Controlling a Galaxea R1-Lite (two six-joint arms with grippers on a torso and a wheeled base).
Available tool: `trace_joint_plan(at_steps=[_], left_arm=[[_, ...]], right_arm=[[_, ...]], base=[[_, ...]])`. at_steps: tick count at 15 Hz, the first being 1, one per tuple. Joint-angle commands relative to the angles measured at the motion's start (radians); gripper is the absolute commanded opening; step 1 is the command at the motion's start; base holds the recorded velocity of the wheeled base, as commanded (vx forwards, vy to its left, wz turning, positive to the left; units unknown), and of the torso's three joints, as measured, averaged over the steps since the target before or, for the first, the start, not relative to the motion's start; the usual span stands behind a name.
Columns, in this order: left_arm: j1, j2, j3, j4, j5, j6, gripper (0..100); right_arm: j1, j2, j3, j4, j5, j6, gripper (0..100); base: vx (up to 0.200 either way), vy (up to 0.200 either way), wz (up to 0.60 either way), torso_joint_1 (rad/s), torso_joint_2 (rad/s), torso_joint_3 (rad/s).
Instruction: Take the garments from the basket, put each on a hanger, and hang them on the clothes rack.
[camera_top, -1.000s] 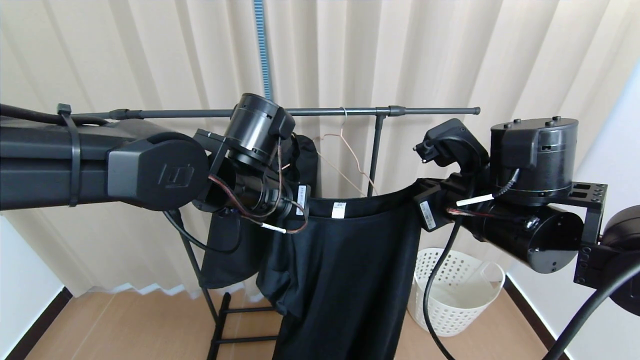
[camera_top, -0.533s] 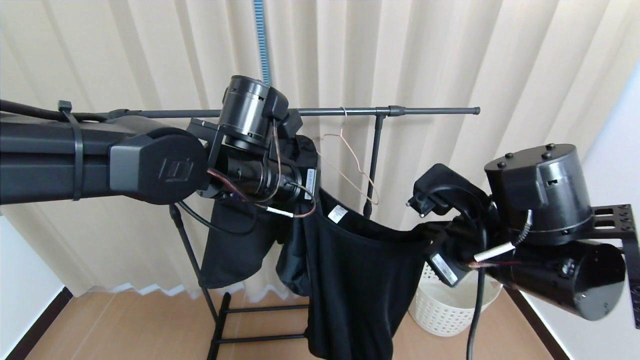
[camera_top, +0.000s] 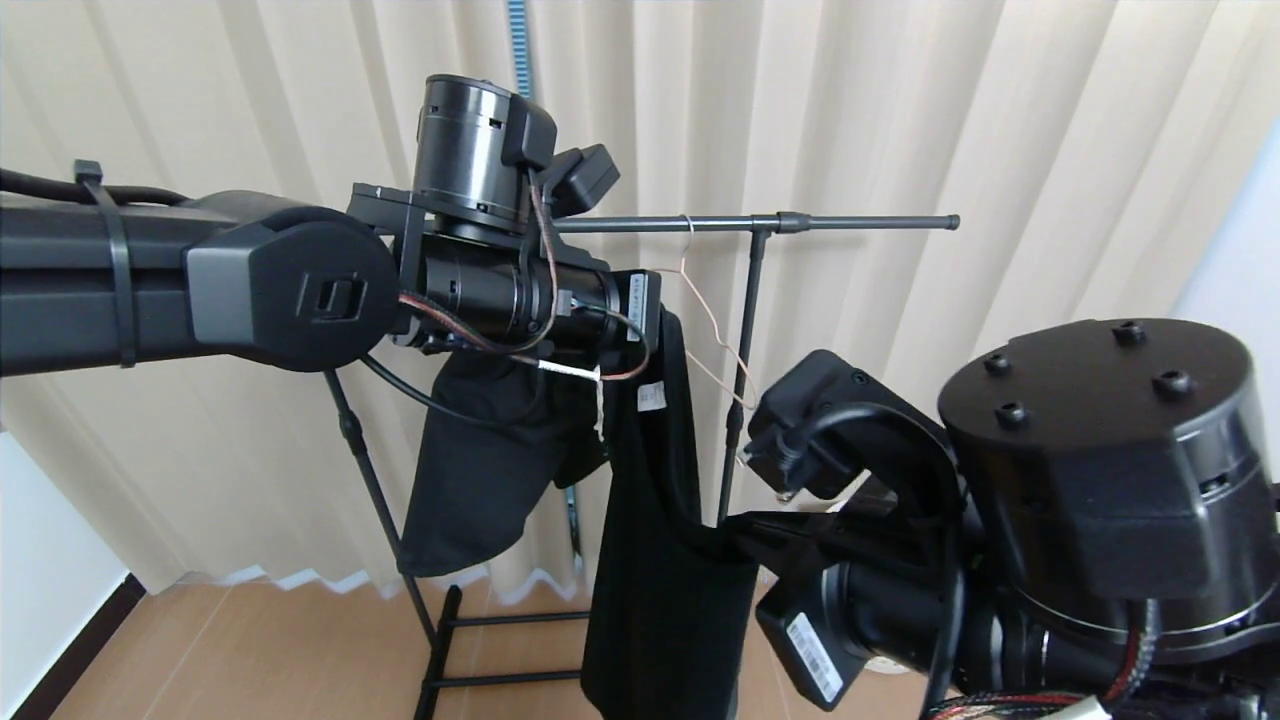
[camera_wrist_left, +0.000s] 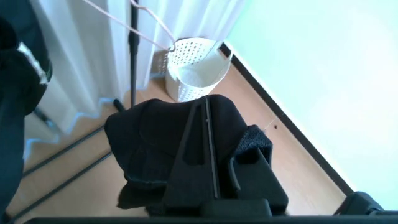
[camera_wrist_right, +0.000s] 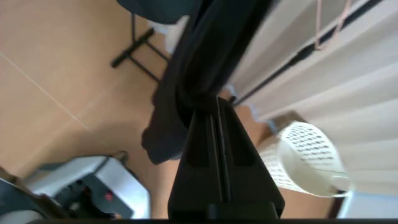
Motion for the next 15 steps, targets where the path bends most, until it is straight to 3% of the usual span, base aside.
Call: trace_joint_plan(at_steps=[1, 5, 10, 11, 14, 15], left_arm=[[-0.003, -0.003, -0.014, -0.001, -0.025, -0.001, 0], [-0.009, -0.005, -0.015, -0.001, -0.071, -0.001, 0], [-0.006, -0.005, -0.015, -0.001, -0.069, -0.001, 0], [-0.003, -0.005, -0.015, -0.001, -0.068, -0.002, 0], [0.006, -0.010, -0.012, 0.010, -0.055, -0.001, 0], [0.028, -0.019, -0.012, 0.016, -0.048, 0.013, 0]], right_arm=[[0.035, 0.126, -0.117, -0.004, -0.001, 0.141, 0], [0.037, 0.204, -0.256, -0.004, -0.002, 0.338, 0], [0.028, 0.201, -0.266, 0.002, -0.007, 0.349, 0], [0.006, 0.192, -0.258, 0.013, -0.007, 0.337, 0], [-0.055, 0.124, -0.195, 0.085, -0.005, 0.191, 0], [-0.115, 0.093, -0.148, 0.106, -0.007, 0.081, 0]], base=[[0.000, 0.000, 0.00, 0.000, 0.00, 0.000], [0.000, 0.000, 0.00, 0.000, 0.00, 0.000], [0.000, 0.000, 0.00, 0.000, 0.00, 0.000], [0.000, 0.000, 0.00, 0.000, 0.00, 0.000], [0.000, 0.000, 0.00, 0.000, 0.00, 0.000], [0.000, 0.000, 0.00, 0.000, 0.00, 0.000]])
